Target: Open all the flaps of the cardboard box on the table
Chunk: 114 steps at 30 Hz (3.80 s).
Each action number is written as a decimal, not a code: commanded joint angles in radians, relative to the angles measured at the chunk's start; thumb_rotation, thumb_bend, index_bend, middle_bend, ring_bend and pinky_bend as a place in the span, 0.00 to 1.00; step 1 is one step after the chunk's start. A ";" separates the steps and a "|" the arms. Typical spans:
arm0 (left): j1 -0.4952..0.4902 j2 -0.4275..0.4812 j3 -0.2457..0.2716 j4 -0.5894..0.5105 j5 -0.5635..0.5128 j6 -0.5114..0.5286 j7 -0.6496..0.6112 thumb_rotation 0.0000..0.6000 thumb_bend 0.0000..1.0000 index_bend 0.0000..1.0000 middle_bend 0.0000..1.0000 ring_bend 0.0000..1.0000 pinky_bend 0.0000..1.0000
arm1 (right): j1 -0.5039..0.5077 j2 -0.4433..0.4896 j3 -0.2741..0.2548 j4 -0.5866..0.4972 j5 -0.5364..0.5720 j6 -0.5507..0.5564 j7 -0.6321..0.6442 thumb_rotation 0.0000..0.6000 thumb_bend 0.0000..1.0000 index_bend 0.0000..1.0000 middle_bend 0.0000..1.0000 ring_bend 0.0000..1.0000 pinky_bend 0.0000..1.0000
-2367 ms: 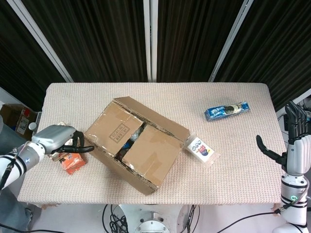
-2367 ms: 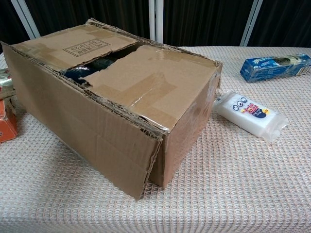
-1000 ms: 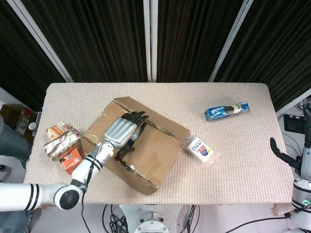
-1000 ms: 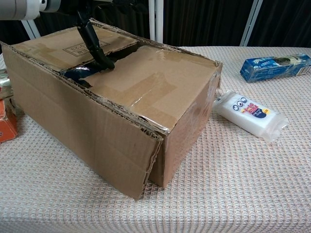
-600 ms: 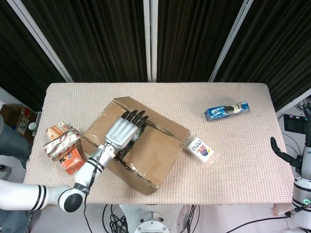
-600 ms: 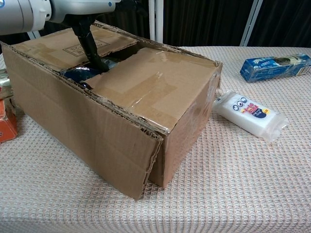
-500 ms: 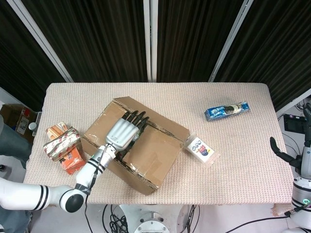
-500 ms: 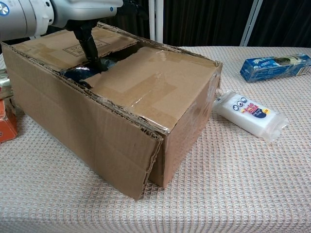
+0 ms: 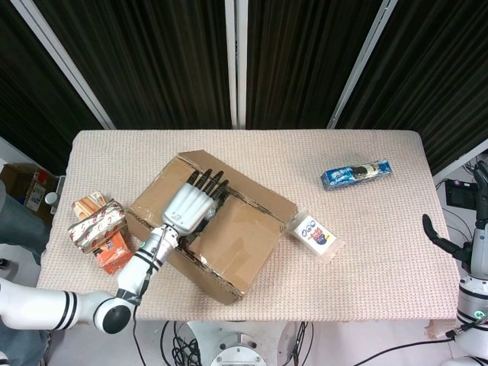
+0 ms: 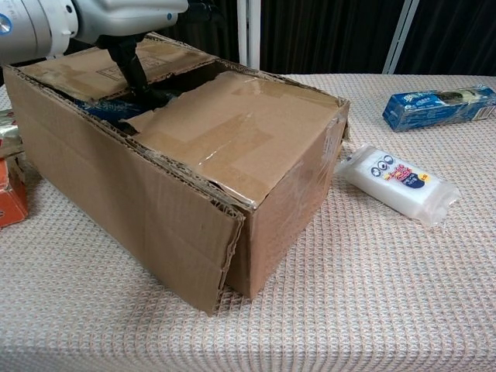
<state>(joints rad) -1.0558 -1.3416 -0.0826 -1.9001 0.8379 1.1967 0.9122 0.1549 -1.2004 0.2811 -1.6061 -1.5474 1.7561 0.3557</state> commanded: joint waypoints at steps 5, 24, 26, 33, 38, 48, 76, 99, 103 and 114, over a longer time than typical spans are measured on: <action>0.011 0.039 -0.015 -0.031 0.020 0.067 0.079 1.00 0.32 0.00 0.00 0.03 0.15 | 0.005 -0.004 -0.001 -0.007 -0.006 -0.004 -0.012 1.00 0.19 0.00 0.00 0.00 0.00; 0.070 0.025 -0.123 0.275 0.079 0.188 0.085 1.00 0.32 0.00 0.00 0.03 0.15 | 0.010 -0.010 -0.006 -0.029 -0.021 -0.002 -0.048 1.00 0.19 0.00 0.00 0.00 0.00; 0.079 0.018 -0.125 0.313 0.052 0.167 0.076 1.00 0.32 0.00 0.00 0.03 0.15 | 0.009 -0.009 -0.007 -0.031 -0.023 -0.002 -0.049 1.00 0.19 0.00 0.00 0.00 0.00; 0.114 0.037 -0.156 0.373 -0.043 0.091 0.018 1.00 0.32 0.00 0.00 0.03 0.15 | 0.014 0.000 -0.011 -0.041 -0.030 -0.013 -0.064 1.00 0.19 0.00 0.00 0.00 0.00; 0.172 0.102 -0.212 0.334 -0.046 0.052 -0.183 1.00 0.16 0.00 0.00 0.03 0.15 | 0.030 0.032 -0.034 -0.070 -0.063 -0.060 -0.103 1.00 0.19 0.00 0.00 0.00 0.00; 0.421 0.355 -0.219 0.139 0.058 -0.010 -0.668 0.97 0.00 0.03 0.07 0.04 0.15 | 0.110 0.144 -0.060 -0.161 -0.128 -0.220 -0.213 1.00 0.19 0.00 0.00 0.00 0.00; 0.882 0.541 0.093 0.130 0.662 0.234 -1.068 0.62 0.00 0.10 0.12 0.05 0.15 | 1.052 0.105 0.083 -0.241 0.631 -1.283 -0.610 1.00 0.69 0.11 0.16 0.00 0.00; 0.915 0.502 0.086 0.156 0.682 0.245 -1.074 0.47 0.00 0.10 0.12 0.05 0.15 | 1.477 -0.057 -0.252 -0.140 1.096 -1.176 -0.797 1.00 0.67 0.21 0.20 0.00 0.00; 0.913 0.512 0.079 0.139 0.676 0.241 -1.062 0.45 0.00 0.10 0.12 0.05 0.15 | 1.489 -0.056 -0.269 -0.147 1.109 -1.168 -0.801 1.00 0.68 0.23 0.21 0.00 0.00; 0.905 0.511 0.073 0.129 0.675 0.216 -1.069 0.41 0.00 0.10 0.12 0.05 0.15 | 1.478 0.016 -0.257 -0.205 1.082 -1.160 -0.759 1.00 0.69 0.50 0.40 0.00 0.00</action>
<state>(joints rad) -0.1502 -0.8297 -0.0093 -1.7714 1.5130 1.4130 -0.1564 1.6367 -1.1931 0.0202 -1.8025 -0.4614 0.5968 -0.4117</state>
